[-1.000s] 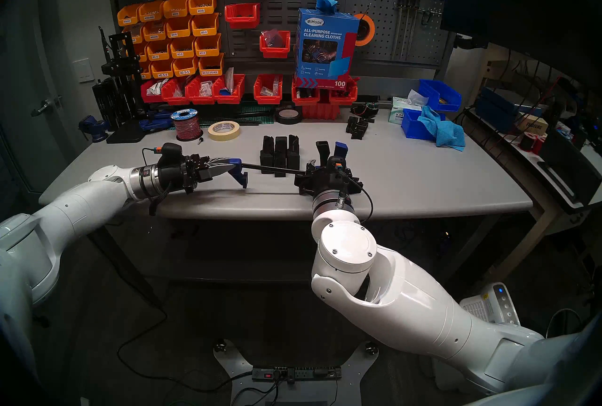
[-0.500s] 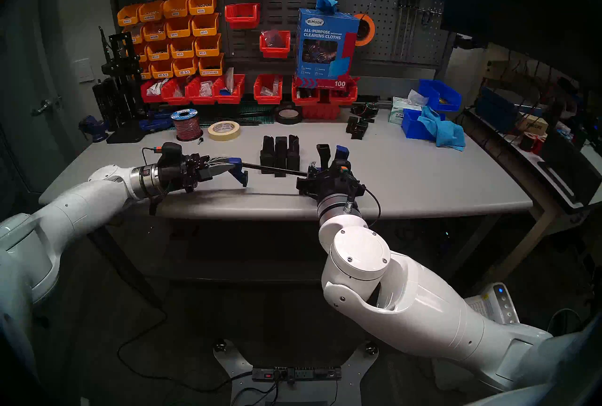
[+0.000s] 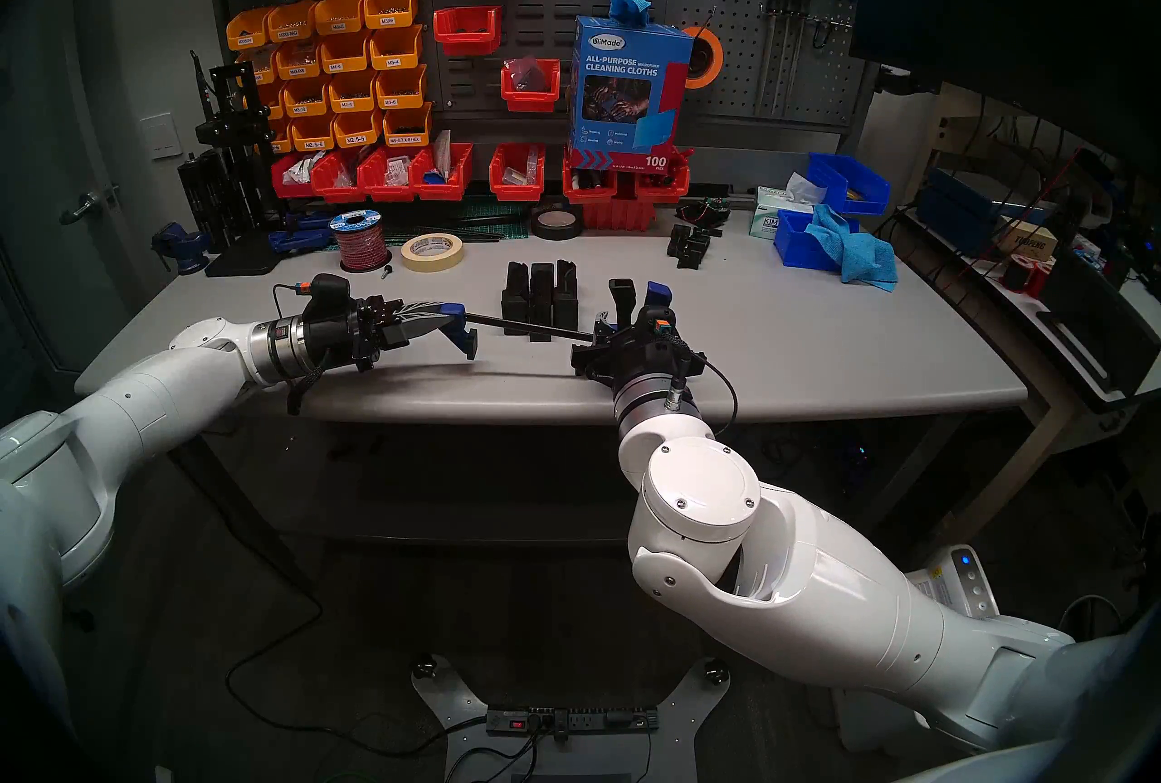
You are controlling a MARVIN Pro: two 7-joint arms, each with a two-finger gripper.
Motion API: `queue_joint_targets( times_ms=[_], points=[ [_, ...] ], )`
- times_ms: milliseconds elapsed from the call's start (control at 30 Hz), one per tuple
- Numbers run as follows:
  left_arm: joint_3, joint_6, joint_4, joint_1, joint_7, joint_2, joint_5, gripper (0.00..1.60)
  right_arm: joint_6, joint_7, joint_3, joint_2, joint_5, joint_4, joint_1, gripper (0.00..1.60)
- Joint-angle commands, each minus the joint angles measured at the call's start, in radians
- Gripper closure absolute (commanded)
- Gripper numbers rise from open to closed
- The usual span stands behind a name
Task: Clamp the two 3D printed pieces together with the clamp
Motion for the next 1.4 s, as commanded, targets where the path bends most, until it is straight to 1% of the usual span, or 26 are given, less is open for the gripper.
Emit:
queue_joint_targets(
  times_ms=[0, 467, 700, 1100, 1367],
  points=[
    [0.0, 0.003, -0.007, -0.012, 0.0, -0.009, -0.004, 1.6, 0.005, 0.034, -0.027, -0.046, -0.007, 0.004, 0.04, 1.6],
    [0.003, 0.002, -0.007, -0.013, 0.0, -0.009, -0.005, 1.6, 0.022, 0.037, -0.039, -0.079, -0.012, 0.04, 0.09, 1.6],
    [0.003, 0.002, -0.007, -0.014, 0.0, -0.009, -0.006, 1.6, 0.028, 0.028, -0.042, -0.084, -0.014, 0.046, 0.096, 1.6],
    [0.005, 0.002, -0.007, -0.014, 0.0, -0.009, -0.006, 1.6, 0.035, 0.011, -0.025, -0.047, -0.011, 0.025, 0.083, 1.6],
    [0.005, 0.002, -0.008, -0.014, 0.0, -0.008, -0.007, 1.6, 0.049, 0.009, -0.008, -0.007, -0.001, -0.004, 0.076, 1.6]
  ],
)
